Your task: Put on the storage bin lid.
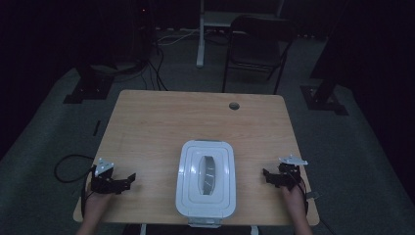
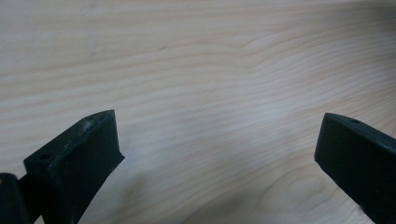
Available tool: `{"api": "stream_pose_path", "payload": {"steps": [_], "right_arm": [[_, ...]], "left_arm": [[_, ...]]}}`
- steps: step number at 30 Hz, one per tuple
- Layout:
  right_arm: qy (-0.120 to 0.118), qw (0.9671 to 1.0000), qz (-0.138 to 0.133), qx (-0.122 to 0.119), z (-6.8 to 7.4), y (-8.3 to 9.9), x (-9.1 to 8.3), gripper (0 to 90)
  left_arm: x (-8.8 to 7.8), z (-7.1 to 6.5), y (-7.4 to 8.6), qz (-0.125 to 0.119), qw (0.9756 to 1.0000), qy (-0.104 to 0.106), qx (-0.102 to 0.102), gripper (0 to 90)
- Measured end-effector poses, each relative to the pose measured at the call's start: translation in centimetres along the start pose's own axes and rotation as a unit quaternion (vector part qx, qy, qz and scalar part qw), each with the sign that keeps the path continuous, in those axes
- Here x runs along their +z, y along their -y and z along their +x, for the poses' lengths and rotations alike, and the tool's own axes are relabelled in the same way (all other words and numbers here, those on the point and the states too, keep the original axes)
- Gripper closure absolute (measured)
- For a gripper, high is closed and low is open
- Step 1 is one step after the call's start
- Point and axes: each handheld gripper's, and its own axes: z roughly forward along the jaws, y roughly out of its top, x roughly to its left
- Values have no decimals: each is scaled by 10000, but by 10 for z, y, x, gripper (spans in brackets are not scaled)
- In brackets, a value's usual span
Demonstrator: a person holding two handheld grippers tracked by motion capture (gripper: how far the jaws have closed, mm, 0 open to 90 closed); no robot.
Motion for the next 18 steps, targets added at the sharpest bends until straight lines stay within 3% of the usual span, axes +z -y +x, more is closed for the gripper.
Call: {"api": "stream_pose_path", "payload": {"steps": [9, 18], "right_arm": [[0, 10000, -1, 0, 0, 0, 0, 119], [10, 10000, 0, 12, 0, 0, 0, 119]], "left_arm": [[-14, 12, 11, 12, 9993, -348, -142, 9], [-25, 24, 22, 56, 9970, -671, -378, 9]]}}
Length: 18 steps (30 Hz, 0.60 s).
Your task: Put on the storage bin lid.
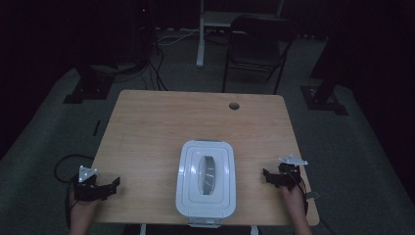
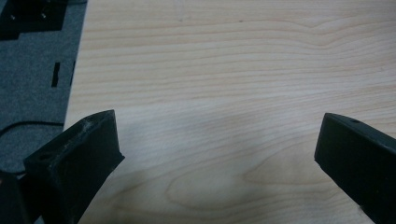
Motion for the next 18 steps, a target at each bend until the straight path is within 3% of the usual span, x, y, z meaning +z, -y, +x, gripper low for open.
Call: {"api": "stream_pose_path", "payload": {"steps": [6, 8, 14, 16, 18], "right_arm": [[2, 10000, -1, 2, 0, 0, 0, 119], [6, 10000, -1, 4, 0, 0, 0, 119], [45, 10000, -3, 49, 0, 0, 0, 119], [61, 10000, -2, 59, -1, 0, 0, 119], [74, 9999, -2, 69, -1, 0, 0, 119]], "left_arm": [[-4, 2, 7, -26, 9996, -210, -177, 9], [-5, 5, 8, -22, 9987, -465, -228, 9], [-6, 11, 10, -112, 9949, -948, -335, 9], [-7, 12, 10, -220, 9945, -923, -450, 9], [-6, 12, 10, -204, 9951, -880, -404, 9]]}}
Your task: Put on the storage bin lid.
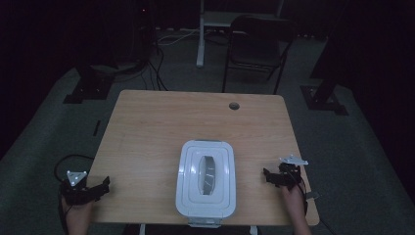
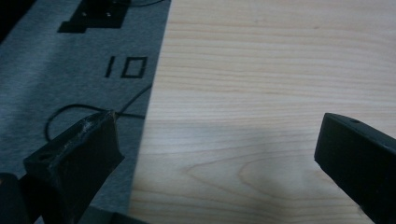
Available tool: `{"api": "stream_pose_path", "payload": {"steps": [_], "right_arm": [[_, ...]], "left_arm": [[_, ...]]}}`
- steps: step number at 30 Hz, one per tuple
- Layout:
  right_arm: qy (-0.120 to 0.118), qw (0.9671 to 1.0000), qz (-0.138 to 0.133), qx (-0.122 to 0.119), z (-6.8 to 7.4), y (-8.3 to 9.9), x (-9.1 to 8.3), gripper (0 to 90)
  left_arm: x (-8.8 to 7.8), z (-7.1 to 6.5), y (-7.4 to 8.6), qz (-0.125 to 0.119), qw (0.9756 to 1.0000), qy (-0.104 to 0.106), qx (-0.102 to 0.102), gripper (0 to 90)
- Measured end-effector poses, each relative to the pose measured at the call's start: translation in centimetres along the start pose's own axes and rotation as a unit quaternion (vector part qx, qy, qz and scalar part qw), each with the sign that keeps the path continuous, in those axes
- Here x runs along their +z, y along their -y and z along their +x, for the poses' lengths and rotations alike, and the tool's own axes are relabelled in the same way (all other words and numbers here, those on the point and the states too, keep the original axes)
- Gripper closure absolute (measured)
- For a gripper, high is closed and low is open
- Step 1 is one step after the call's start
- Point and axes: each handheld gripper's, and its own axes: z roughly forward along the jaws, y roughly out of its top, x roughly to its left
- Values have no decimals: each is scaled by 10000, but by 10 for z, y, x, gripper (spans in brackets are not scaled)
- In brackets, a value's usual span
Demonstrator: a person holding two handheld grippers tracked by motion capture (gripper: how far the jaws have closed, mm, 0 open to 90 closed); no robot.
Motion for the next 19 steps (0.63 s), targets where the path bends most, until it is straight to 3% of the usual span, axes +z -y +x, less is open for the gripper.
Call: {"api": "stream_pose_path", "payload": {"steps": [2, 5, 8, 19], "right_arm": [[1, 10000, 0, -1, 0, 0, 0, 119], [1, 10000, 1, -1, 0, 0, 0, 119], [1, 10000, 1, -1, 0, 0, 0, 119], [15, 10000, -3, 6, 0, -1, 1, 119]], "left_arm": [[3, -2, 0, 68, 9999, 14, 89, 9], [4, -3, -2, -2, 9999, 113, 61, 9], [7, -4, -4, 117, 9998, 110, 110, 10], [20, -9, -13, 274, 9994, -165, 90, 10]]}}
